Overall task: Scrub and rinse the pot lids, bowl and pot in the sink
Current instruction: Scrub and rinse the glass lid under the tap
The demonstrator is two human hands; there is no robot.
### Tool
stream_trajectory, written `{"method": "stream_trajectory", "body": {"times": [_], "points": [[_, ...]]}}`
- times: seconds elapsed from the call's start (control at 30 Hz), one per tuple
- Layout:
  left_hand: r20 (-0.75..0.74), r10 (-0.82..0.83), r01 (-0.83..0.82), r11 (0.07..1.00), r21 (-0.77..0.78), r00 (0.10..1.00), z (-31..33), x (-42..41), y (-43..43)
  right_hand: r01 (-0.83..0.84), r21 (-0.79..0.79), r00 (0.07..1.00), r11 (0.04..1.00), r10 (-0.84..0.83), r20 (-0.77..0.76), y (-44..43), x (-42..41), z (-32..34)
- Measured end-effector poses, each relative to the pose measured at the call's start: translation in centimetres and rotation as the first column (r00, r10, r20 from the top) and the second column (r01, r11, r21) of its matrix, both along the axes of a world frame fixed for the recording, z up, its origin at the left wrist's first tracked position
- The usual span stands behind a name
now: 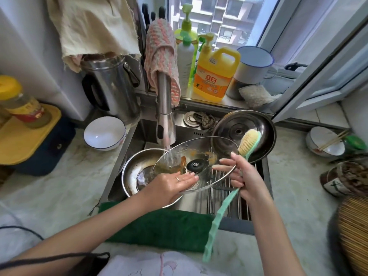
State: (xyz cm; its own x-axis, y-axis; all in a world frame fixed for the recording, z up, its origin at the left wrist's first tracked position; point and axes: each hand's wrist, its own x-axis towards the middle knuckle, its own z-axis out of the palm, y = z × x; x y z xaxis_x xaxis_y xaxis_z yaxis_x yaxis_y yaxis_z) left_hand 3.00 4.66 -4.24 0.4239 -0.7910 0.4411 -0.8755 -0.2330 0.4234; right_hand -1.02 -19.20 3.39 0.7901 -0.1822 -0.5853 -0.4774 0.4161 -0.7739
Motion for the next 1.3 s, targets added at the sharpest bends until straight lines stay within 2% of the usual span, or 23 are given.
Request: {"method": "stream_trajectory", "body": {"times": [0.07, 0.17, 0.2, 0.23, 0.27, 0.33, 0.4, 0.53, 0.6, 0.67, 0.77, 0.83, 0.9, 0.93, 1.0, 1.03, 1.13, 1.17, 1.2, 1.3], "points": [[-0.091, 0.018, -0.029, 0.992, -0.121, 0.996, 0.5, -0.2, -0.7, -0.017, 0.001, 0.999, 1.0, 0.017, 0.035, -0.8, -0.1, 0.7], [-0.387, 0.136, -0.245, 0.937, -0.248, 0.912, 2.1, -0.8, -2.6, -0.004, 0.005, 0.998, 1.0, 0.004, 0.066, -1.8, -0.2, 1.4], [-0.517, 0.161, -0.342, 0.898, -0.277, 0.841, 2.7, -0.8, -3.3, 0.011, 0.012, 0.997, 1.0, -0.012, 0.075, -2.2, -0.5, 1.5], [-0.664, 0.146, -0.431, 0.856, -0.287, 0.733, 3.3, -0.7, -3.8, 0.03, 0.018, 0.995, 0.999, -0.032, 0.092, -2.7, -0.8, 1.6], [-0.798, 0.1, -0.504, 0.82, -0.273, 0.594, 3.9, -0.5, -4.3, 0.051, 0.021, 0.991, 0.998, -0.053, 0.121, -3.1, -1.1, 1.6], [-0.944, 0.025, -0.615, 0.764, -0.195, 0.33, 4.6, 0.2, -4.9, 0.074, -0.003, 0.979, 0.997, -0.072, 0.191, -3.8, -1.9, 1.6], [-0.988, -0.014, -0.666, 0.737, -0.115, 0.155, 4.6, 0.6, -5.2, 0.073, -0.064, 0.971, 0.995, -0.056, 0.232, -4.3, -2.7, 1.4], [-0.989, -0.109, -0.686, 0.727, -0.011, -0.099, 4.2, 0.8, -5.2, 0.07, -0.281, 0.976, 0.957, -0.007, 0.218, -4.7, -2.6, 0.7], [-0.963, -0.175, -0.694, 0.72, 0.018, -0.207, 4.1, 0.9, -4.9, 0.046, -0.454, 0.986, 0.89, 0.033, 0.165, -4.7, -1.8, 0.1], [-0.914, -0.276, -0.719, 0.694, 0.025, -0.298, 3.9, 0.9, -4.3, -0.018, -0.622, 0.982, 0.782, 0.13, 0.134, -4.5, -0.9, -0.4], [-0.848, -0.378, -0.757, 0.652, 0.041, -0.372, 3.5, 0.9, -2.8, -0.097, -0.736, 0.957, 0.67, 0.265, 0.115, -3.7, 0.9, -0.8], [-0.831, -0.395, -0.763, 0.644, 0.054, -0.392, 3.3, 0.7, -1.7, -0.166, -0.775, 0.924, 0.609, 0.371, 0.094, -2.3, 2.7, -1.1], [-0.836, -0.384, -0.766, 0.64, 0.065, -0.392, 3.2, 0.5, -0.7, -0.262, -0.821, 0.866, 0.507, 0.499, 0.031, -0.3, 4.9, -1.7], [-0.845, -0.368, -0.769, 0.635, 0.076, -0.387, 3.1, 0.4, -0.3, -0.313, -0.864, 0.82, 0.394, 0.571, -0.037, 0.7, 5.9, -2.0], [-0.865, -0.337, -0.785, 0.612, 0.098, -0.371, 2.4, 0.4, 0.7, -0.37, -0.925, 0.694, 0.082, 0.687, -0.216, 2.9, 7.7, -2.8], [-0.873, -0.325, -0.794, 0.599, 0.108, -0.364, 2.0, 0.5, 1.2, -0.382, -0.924, 0.643, 0.001, 0.718, -0.265, 3.9, 8.4, -3.0], [-0.887, -0.3, -0.791, 0.602, 0.109, -0.351, 0.6, 0.6, 3.0, -0.457, -0.889, 0.451, -0.014, 0.858, -0.246, 6.9, 9.0, -3.7], [-0.883, -0.313, -0.784, 0.614, 0.093, -0.35, 0.4, 0.6, 3.5, -0.443, -0.896, 0.419, -0.03, 0.877, -0.236, 7.5, 9.3, -4.1], [-0.878, -0.329, -0.781, 0.619, 0.076, -0.347, 0.4, 0.5, 3.9, -0.415, -0.909, 0.445, -0.028, 0.865, -0.23, 7.4, 9.9, -4.6], [-0.877, -0.368, -0.781, 0.625, 0.012, -0.308, -0.2, 0.5, 5.0, -0.425, -0.905, 0.634, 0.011, 0.718, -0.288, 5.8, 11.7, -6.1]]}}
